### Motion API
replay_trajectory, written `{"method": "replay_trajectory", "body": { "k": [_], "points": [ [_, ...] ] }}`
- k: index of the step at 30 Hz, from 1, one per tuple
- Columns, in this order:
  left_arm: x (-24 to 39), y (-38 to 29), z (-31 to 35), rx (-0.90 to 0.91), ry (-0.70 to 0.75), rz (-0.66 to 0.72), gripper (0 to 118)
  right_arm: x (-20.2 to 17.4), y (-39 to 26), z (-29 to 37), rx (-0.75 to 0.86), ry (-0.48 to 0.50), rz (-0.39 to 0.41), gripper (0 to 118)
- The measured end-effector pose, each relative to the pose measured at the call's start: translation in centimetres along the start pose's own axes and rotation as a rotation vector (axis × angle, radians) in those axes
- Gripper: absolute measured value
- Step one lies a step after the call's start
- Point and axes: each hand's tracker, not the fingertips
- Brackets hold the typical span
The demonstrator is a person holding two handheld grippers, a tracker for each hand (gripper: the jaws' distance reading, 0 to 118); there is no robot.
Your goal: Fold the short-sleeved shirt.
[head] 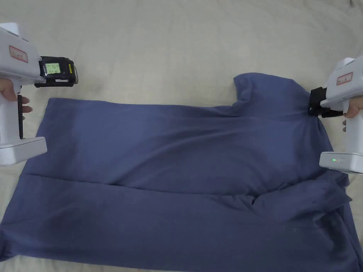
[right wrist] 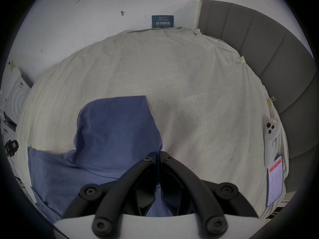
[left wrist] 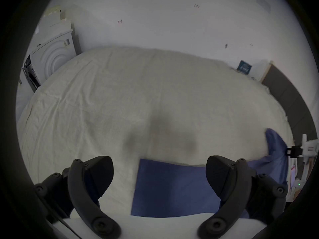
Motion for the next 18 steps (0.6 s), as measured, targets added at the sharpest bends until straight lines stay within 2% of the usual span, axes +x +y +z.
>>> {"method": "replay_trajectory", "body": {
  "k": [3,8,10,12,14,18],
  "points": [
    [0.1,0.2,-2.5,-0.117,0.107,-0.022,102,-0.3,-0.3,-0.1,-0.004,0.012,0.014,2],
    [0.2,-0.7,-4.2,-0.175,0.133,-0.094,100,-0.3,-0.3,-0.7,-0.012,0.003,0.031,2],
    [0.3,-0.8,-4.6,-0.202,0.141,-0.101,94,-0.3,-0.2,-0.9,-0.009,0.003,0.035,2],
    [0.1,-0.8,-5.2,-0.214,0.137,-0.109,67,-0.3,-0.4,-1.0,-0.007,0.002,0.040,2],
    [0.2,-0.8,-5.6,-0.231,0.147,-0.109,33,-0.5,-0.5,-1.1,-0.008,0.004,0.040,2],
    [0.0,-1.3,-6.1,-0.237,0.097,-0.064,6,-0.5,-0.7,-1.1,-0.010,0.003,0.046,2]
  ]
}}
